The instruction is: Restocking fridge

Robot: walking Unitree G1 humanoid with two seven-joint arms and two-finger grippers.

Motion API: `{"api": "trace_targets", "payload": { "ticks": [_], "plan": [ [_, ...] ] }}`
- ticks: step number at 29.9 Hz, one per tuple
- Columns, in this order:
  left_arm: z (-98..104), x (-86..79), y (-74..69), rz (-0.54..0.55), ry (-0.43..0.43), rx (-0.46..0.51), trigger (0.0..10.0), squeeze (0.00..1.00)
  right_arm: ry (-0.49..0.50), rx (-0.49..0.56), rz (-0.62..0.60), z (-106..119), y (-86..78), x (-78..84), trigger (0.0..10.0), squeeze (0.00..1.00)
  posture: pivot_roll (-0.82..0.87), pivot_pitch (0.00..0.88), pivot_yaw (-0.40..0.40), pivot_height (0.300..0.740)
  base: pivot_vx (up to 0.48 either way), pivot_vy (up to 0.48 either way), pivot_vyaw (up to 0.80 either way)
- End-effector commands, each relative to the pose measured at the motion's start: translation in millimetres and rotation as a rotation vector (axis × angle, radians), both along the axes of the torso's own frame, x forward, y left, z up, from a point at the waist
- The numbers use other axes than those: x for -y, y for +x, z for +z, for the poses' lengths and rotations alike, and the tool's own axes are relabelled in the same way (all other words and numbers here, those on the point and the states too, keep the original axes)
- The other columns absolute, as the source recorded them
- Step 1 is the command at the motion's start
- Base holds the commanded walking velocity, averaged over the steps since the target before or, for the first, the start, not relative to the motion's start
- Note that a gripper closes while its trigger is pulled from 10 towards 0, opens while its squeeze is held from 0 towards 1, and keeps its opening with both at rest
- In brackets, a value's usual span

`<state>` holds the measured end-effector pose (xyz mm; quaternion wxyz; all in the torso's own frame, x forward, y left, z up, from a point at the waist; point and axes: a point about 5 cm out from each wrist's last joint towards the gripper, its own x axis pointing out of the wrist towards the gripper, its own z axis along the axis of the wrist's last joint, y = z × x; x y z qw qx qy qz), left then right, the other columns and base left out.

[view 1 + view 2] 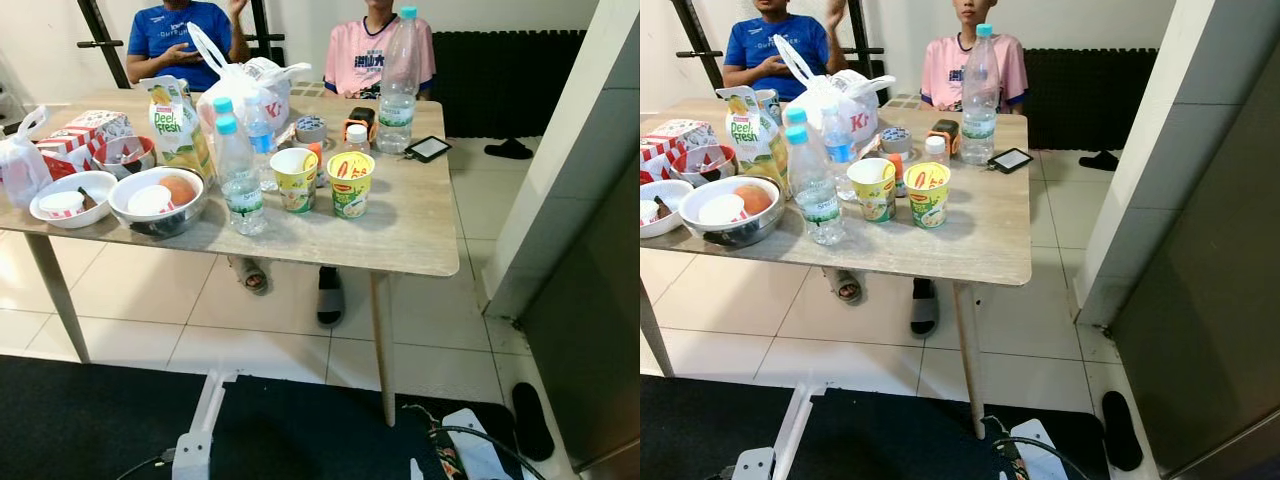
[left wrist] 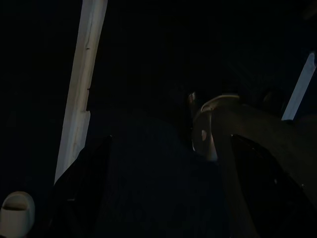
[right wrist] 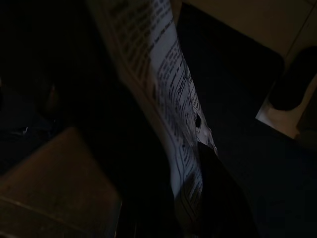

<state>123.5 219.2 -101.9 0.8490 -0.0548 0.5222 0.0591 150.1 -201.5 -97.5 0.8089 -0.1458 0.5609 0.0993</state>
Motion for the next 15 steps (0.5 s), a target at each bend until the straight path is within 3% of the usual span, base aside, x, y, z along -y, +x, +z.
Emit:
{"api": "trace_targets", "payload": {
  "ticks": [1, 14, 15],
  "plan": [
    [-1.5, -4.1, -7.0, -0.011, 0.012, -0.032, 10.0, 0.00, -0.008, 0.005, 0.019, 0.8, 1.4, 1.3, 10.0, 0.00, -0.02, 0.000, 0.033, 0.740, 0.000, 0.000, 0.00],
    [-0.7, -0.2, -1.7, -0.025, 0.001, -0.023, 10.0, 0.00, -0.019, 0.018, 0.030, 3.5, 7.2, 3.8, 10.0, 0.00, -0.03, 0.000, 0.030, 0.740, 0.000, 0.000, 0.00],
    [-0.4, 0.0, -0.3, -0.021, 0.000, -0.019, 10.0, 0.00, -0.014, 0.023, 0.029, 3.9, 8.6, 2.9, 0.0, 0.00, -0.03, 0.000, 0.030, 0.740, 0.000, 0.000, 0.00]
  ]
}}
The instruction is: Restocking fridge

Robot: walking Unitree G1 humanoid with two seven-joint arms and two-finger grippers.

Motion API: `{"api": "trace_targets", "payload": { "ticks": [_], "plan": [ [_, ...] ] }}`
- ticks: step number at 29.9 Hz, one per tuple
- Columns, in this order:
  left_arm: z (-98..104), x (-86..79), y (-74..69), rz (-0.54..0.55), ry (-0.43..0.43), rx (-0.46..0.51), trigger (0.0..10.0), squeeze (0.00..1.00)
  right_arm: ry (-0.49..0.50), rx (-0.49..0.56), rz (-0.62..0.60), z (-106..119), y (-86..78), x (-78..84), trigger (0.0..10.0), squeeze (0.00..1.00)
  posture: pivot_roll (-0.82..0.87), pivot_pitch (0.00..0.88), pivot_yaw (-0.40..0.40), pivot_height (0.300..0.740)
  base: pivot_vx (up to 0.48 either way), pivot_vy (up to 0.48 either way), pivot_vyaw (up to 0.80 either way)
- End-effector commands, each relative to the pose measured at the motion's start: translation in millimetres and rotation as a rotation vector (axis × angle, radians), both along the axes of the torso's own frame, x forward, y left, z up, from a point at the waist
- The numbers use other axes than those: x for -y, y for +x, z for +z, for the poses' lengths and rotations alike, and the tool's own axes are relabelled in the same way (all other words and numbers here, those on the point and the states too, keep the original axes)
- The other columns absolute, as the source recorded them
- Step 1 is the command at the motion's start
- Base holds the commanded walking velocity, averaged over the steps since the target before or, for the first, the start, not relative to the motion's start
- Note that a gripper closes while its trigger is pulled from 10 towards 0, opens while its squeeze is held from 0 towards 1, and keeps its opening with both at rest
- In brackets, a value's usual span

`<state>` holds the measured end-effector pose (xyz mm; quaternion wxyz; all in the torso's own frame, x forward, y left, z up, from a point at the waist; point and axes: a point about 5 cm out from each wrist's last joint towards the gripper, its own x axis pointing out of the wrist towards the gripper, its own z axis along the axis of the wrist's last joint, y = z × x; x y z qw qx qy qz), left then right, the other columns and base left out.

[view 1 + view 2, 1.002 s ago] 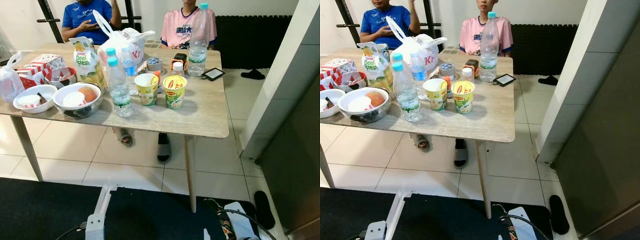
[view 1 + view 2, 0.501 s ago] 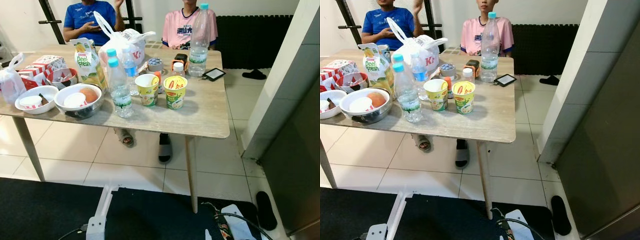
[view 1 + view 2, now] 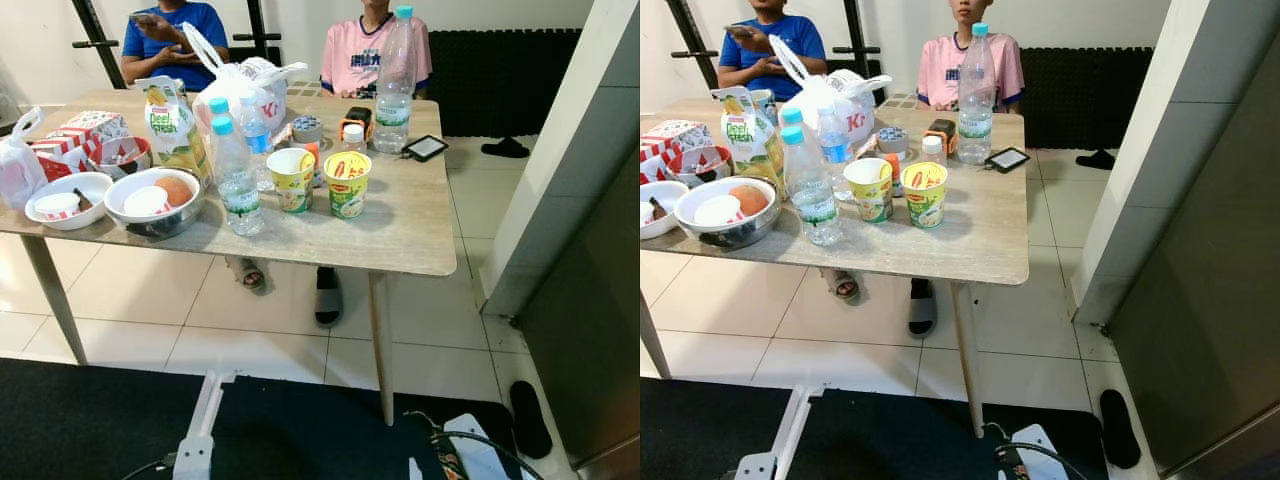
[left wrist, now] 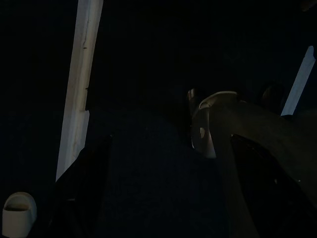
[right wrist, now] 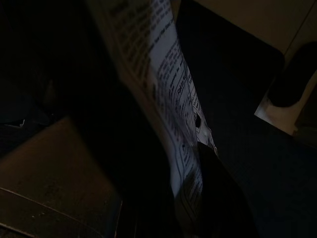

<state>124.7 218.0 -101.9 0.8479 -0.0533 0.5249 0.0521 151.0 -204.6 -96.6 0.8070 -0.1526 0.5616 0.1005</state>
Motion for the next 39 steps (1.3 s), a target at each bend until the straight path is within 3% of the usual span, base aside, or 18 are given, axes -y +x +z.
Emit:
{"api": "trace_targets", "payload": {
  "ticks": [1, 4, 5, 6, 31, 39],
  "plan": [
    [0, -0.9, -0.6, -0.006, 0.004, -0.012, 10.0, 0.00, 0.003, 0.026, 0.022, 3, 8.5, -1.3, 0.0, 0.00, -0.03, 0.000, 0.030, 0.740, 0.000, 0.000, 0.00],
    [0, 0.0, -0.4, -0.004, 0.003, -0.013, 10.0, 0.00, 0.017, 0.019, 0.037, 3, 8.1, -4.9, 0.0, 0.00, -0.03, 0.000, 0.031, 0.740, 0.000, 0.000, 0.00],
    [-1, 0.4, -0.9, -0.004, 0.002, -0.015, 10.0, 0.00, 0.005, 0.018, 0.046, 2, 7.5, -5.0, 2.9, 0.00, -0.03, 0.000, 0.031, 0.740, 0.000, 0.000, 0.00],
    [-1, 0.6, -2.0, -0.002, 0.001, -0.018, 10.0, 0.00, -0.005, 0.015, 0.051, 2, 6.6, -4.7, 10.0, 0.00, -0.03, 0.000, 0.031, 0.740, 0.000, 0.000, 0.00],
    [-4, 0.6, -12.4, 0.005, 0.008, -0.050, 10.0, 0.00, -0.015, -0.004, 0.087, -1, 1.4, -8.5, 10.0, 0.00, 0.00, 0.000, 0.036, 0.740, 0.000, 0.000, 0.00],
    [-5, -7.3, -22.3, 0.016, 0.015, -0.066, 10.0, 0.00, -0.014, -0.013, 0.095, -2, -2.2, -11.2, 10.0, 0.00, 0.00, 0.000, 0.036, 0.740, 0.000, 0.000, 0.00]
  ]
}}
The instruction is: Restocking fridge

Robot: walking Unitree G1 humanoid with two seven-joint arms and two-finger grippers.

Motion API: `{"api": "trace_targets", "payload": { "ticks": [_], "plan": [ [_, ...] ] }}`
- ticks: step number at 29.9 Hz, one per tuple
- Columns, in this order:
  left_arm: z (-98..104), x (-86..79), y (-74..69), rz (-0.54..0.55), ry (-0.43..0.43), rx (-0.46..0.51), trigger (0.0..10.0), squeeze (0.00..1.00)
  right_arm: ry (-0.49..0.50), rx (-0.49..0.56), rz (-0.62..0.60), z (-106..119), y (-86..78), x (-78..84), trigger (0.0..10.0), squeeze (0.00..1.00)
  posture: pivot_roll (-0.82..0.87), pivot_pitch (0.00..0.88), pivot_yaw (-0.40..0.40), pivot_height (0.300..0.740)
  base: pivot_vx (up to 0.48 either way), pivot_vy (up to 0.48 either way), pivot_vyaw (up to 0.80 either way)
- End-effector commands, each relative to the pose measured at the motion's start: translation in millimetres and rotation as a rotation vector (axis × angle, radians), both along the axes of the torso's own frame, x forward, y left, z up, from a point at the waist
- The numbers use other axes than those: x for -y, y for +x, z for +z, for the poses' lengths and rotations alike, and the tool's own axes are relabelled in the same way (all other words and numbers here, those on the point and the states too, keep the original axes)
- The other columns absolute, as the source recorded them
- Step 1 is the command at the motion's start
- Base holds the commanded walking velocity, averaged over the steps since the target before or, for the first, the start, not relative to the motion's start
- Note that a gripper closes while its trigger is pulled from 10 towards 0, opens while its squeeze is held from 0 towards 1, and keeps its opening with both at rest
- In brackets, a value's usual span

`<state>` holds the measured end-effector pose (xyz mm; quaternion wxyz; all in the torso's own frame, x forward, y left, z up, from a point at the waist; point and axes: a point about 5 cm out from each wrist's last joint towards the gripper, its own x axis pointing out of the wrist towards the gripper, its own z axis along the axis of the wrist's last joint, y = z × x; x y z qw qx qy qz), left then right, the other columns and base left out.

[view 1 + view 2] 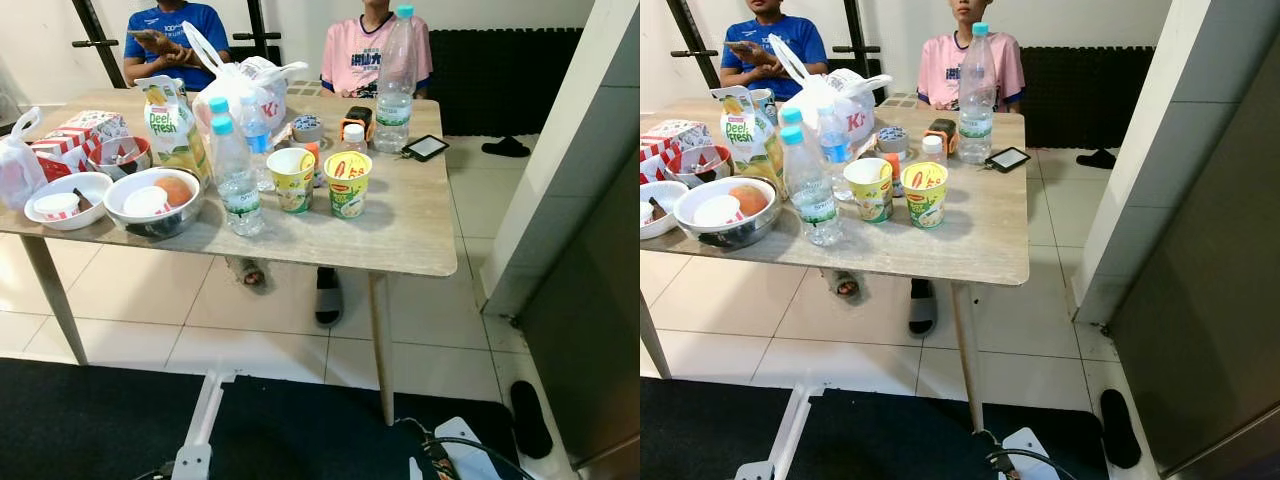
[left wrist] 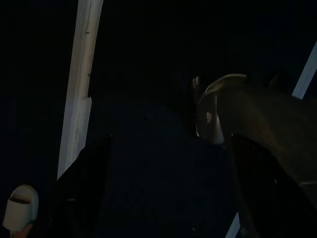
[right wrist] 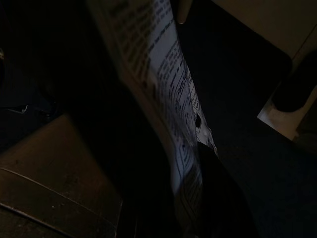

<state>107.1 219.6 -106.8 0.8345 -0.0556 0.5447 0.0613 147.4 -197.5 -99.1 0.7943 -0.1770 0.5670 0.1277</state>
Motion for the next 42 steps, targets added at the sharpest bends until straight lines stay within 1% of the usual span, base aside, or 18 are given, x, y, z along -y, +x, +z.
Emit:
{"api": "trace_targets", "payload": {
  "ticks": [1, 21, 27, 42],
  "plan": [
    [0, -6.0, -4.8, -0.001, 0.013, -0.018, 10.0, 0.00, 0.000, 0.013, 0.023, 0, 1.4, -4.2, 10.0, 0.00, 0.00, 0.000, 0.036, 0.740, 0.000, 0.000, 0.00],
    [2, -7.5, 2.3, -0.007, 0.016, 0.001, 10.0, 0.00, 0.000, 0.018, 0.023, 0, 2.0, -4.3, 10.0, 0.00, -0.01, 0.000, 0.038, 0.740, 0.000, 0.000, 0.00],
    [2, -5.1, 4.9, -0.007, 0.010, 0.006, 10.0, 0.00, 0.001, 0.016, 0.022, 0, 2.0, -3.7, 10.0, 0.00, -0.01, 0.000, 0.037, 0.740, 0.000, 0.000, 0.00],
    [1, 1.2, 5.5, -0.009, 0.007, 0.000, 10.0, 0.00, 0.002, 0.014, 0.031, 0, 2.4, -4.7, 10.0, 0.00, 0.00, 0.000, 0.036, 0.740, 0.000, 0.000, 0.00]
  ]
}}
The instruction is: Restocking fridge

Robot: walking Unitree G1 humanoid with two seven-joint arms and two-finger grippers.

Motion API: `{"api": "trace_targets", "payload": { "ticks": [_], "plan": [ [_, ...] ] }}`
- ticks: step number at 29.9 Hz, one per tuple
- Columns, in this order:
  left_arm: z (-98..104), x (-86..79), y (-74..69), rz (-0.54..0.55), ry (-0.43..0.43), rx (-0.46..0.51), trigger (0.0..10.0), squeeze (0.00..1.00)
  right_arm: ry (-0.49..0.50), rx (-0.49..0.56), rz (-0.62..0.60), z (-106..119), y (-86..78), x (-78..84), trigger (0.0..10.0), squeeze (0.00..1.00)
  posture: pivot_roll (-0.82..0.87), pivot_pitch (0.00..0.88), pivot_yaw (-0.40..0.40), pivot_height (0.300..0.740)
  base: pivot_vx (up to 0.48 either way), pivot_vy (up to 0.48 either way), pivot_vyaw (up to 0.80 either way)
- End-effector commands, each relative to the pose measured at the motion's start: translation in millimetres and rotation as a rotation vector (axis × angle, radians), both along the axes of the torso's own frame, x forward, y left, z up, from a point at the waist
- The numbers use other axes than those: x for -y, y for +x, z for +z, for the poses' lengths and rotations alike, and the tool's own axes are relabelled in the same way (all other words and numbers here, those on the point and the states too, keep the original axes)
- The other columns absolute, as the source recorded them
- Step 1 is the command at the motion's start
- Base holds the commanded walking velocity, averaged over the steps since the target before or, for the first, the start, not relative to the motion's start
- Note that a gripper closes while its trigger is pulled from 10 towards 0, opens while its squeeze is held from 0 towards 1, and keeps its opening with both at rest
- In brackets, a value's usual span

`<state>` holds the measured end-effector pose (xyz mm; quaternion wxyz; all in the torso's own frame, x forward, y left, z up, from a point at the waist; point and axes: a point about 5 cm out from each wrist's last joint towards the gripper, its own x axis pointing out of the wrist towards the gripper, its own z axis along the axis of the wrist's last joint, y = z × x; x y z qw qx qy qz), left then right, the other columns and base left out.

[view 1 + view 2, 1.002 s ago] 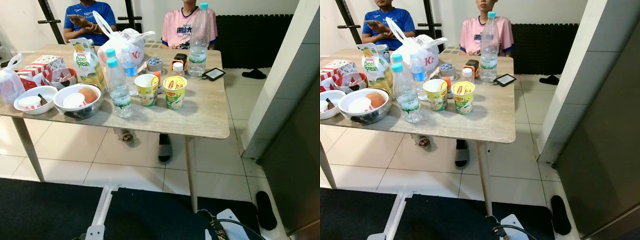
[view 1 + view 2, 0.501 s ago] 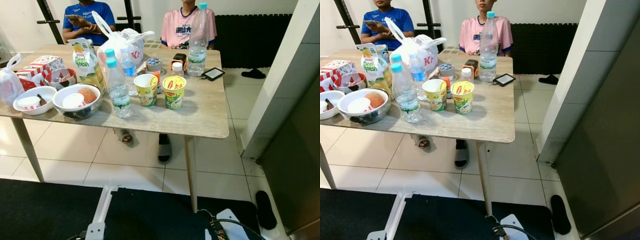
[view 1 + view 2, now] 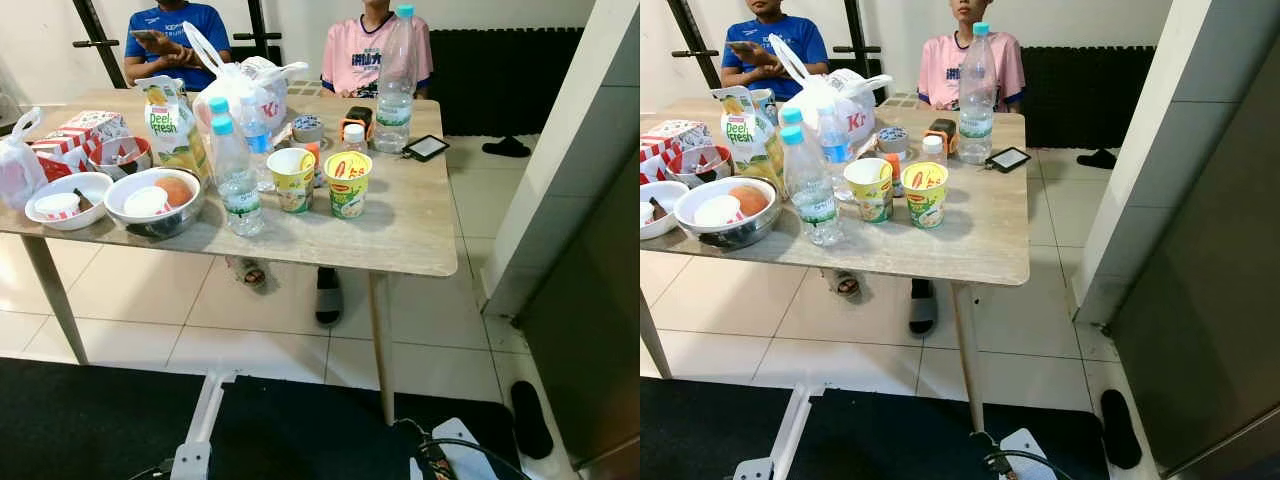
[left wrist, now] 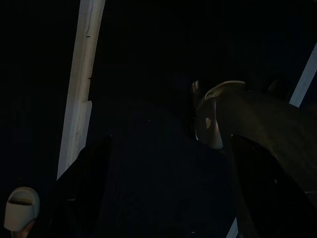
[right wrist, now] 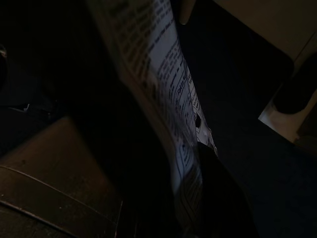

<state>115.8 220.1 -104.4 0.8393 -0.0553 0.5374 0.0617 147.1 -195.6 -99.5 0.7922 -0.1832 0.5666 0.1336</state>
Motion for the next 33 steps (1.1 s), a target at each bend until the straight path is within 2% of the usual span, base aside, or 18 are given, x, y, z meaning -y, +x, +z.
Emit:
{"api": "trace_targets", "payload": {
  "ticks": [1, 16, 33],
  "plan": [
    [-1, 1.4, -3.0, -0.012, 0.006, -0.017, 10.0, 0.00, 0.006, 0.017, 0.014, 1, 2.9, -3.0, 10.0, 0.00, 0.00, 0.000, 0.037, 0.740, 0.000, 0.000, 0.00],
    [1, -10.5, -5.3, -0.010, 0.018, -0.016, 10.0, 0.00, 0.017, 0.015, 0.021, 1, 4.5, -6.0, 10.0, 0.00, 0.00, 0.000, 0.037, 0.740, 0.000, 0.000, 0.00],
    [0, -3.3, -1.0, -0.011, 0.010, -0.010, 10.0, 0.00, 0.027, 0.016, 0.025, 2, 6.9, -8.6, 10.0, 0.00, 0.01, 0.000, 0.036, 0.740, 0.000, 0.000, 0.00]
  ]
}}
